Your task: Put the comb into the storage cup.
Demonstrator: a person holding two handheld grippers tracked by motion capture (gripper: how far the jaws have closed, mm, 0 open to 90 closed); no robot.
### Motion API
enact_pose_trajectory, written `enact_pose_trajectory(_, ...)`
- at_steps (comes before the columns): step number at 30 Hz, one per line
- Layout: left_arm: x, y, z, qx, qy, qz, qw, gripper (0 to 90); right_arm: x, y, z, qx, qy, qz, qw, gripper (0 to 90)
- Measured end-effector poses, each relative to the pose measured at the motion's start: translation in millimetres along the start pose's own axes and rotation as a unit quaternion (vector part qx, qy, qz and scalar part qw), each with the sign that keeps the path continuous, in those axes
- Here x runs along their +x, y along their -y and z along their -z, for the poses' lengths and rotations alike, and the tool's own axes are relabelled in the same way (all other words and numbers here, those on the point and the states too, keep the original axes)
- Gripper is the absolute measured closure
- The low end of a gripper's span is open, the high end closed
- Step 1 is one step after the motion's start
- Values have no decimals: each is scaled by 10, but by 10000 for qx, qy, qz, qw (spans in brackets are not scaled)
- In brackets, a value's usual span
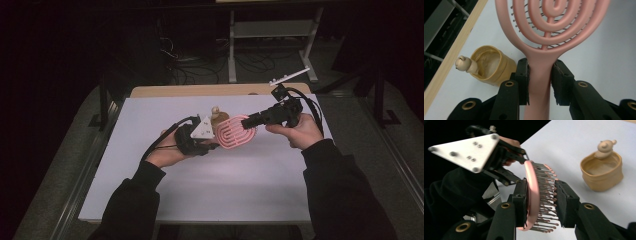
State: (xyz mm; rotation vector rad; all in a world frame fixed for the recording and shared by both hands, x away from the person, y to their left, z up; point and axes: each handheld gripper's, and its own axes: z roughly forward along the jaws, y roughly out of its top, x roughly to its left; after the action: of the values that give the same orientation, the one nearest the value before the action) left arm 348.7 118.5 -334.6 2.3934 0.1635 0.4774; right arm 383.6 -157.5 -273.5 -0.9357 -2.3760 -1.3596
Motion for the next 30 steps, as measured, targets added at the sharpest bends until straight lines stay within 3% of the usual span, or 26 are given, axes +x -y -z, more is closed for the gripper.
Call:
enact_pose_trajectory(8,27,20,-4,-177,193,263,9993,660,162,-112,6,70,190,161,9997,642)
enact_pose_trajectory(19,57,49,57,-520,217,593,9966,559,331,-258,105,128,435,300,9985,645)
enact_pose_trajectory(23,98,108,128,-790,307,805,9931,494,366,-298,166,186,592,312,9976,647)
enact_pose_trajectory(28,156,200,221,-1194,355,1140,9856,453,372,-314,197,244,748,325,9964,648)
enact_pose_trajectory(30,176,241,260,-1252,304,1221,9841,417,364,-324,210,255,800,309,9960,648)
